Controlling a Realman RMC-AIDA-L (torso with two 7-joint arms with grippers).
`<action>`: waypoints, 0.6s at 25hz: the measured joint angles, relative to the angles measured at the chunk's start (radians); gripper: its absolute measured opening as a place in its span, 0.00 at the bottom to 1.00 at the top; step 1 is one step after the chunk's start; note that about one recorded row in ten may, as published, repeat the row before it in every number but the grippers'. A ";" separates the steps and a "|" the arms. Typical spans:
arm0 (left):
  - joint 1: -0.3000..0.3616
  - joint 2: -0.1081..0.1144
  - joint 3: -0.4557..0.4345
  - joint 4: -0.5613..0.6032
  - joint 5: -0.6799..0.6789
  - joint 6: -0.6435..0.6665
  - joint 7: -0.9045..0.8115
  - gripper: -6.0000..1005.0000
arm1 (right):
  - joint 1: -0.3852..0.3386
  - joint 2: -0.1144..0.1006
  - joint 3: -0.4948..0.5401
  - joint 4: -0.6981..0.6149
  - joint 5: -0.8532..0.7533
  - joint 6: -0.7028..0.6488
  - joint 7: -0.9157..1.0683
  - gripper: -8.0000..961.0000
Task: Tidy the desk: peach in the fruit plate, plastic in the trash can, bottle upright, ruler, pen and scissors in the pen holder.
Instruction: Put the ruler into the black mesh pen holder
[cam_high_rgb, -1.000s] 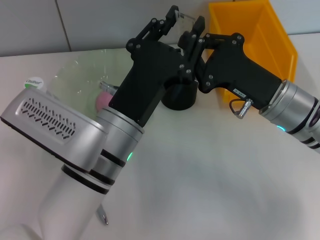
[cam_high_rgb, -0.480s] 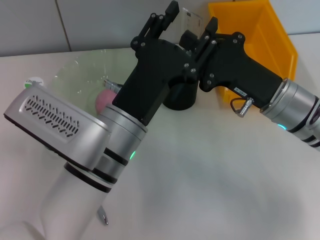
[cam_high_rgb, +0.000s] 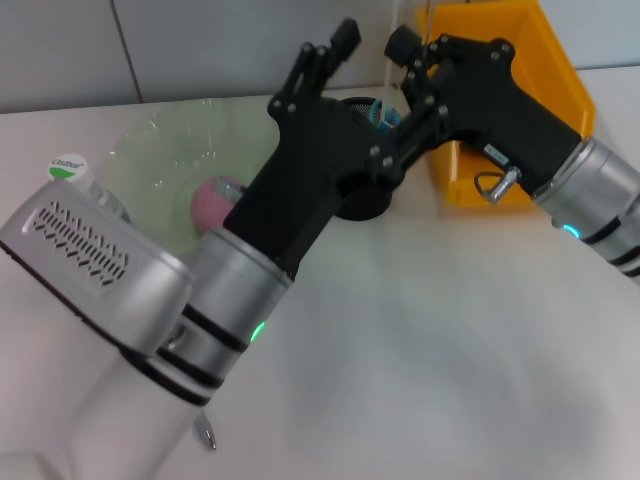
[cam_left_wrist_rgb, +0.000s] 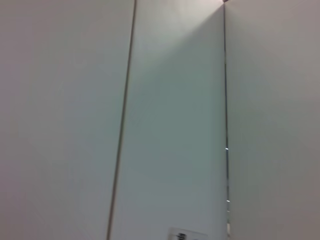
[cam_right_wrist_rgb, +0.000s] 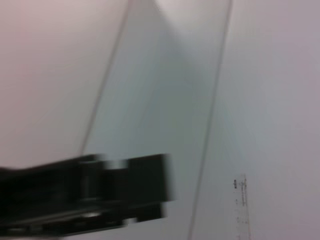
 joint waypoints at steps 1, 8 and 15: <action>0.000 0.000 0.000 0.000 0.000 0.000 0.000 0.79 | 0.000 0.000 0.000 0.000 0.000 0.000 0.000 0.02; 0.092 0.004 -0.128 -0.042 0.291 -0.055 -0.240 0.86 | 0.038 0.002 0.055 0.016 0.001 0.100 0.027 0.02; 0.106 0.004 -0.186 -0.106 0.417 -0.055 -0.425 0.86 | 0.099 0.002 0.079 0.040 0.001 0.230 0.054 0.02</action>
